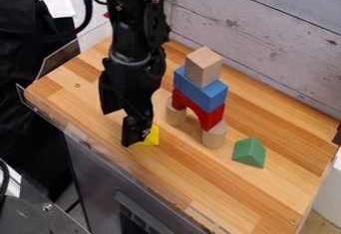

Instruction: Put the yellow triangle on top of the tower

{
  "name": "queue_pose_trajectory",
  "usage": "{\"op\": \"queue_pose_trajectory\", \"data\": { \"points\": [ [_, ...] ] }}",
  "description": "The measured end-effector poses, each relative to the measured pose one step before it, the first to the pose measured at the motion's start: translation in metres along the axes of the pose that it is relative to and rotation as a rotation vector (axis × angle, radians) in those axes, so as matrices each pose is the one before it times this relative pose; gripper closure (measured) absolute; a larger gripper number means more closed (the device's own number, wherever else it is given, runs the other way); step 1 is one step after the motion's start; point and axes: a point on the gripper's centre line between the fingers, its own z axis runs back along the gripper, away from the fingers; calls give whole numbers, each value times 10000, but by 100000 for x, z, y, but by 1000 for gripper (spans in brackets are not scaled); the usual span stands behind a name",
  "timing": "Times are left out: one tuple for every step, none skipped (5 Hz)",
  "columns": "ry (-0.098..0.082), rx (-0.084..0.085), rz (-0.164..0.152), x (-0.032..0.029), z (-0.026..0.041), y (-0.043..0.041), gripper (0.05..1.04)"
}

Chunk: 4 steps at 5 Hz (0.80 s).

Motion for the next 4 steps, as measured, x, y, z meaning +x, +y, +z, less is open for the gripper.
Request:
{"op": "queue_pose_trajectory", "data": {
  "points": [
    [-118,-159,205,329,-170,669,83],
    [-95,-90,-8,232,-75,356,83],
    [189,-273,-238,-322,7,-400,83],
    [-59,-188,-456,171,28,-602,83]
  ]
}}
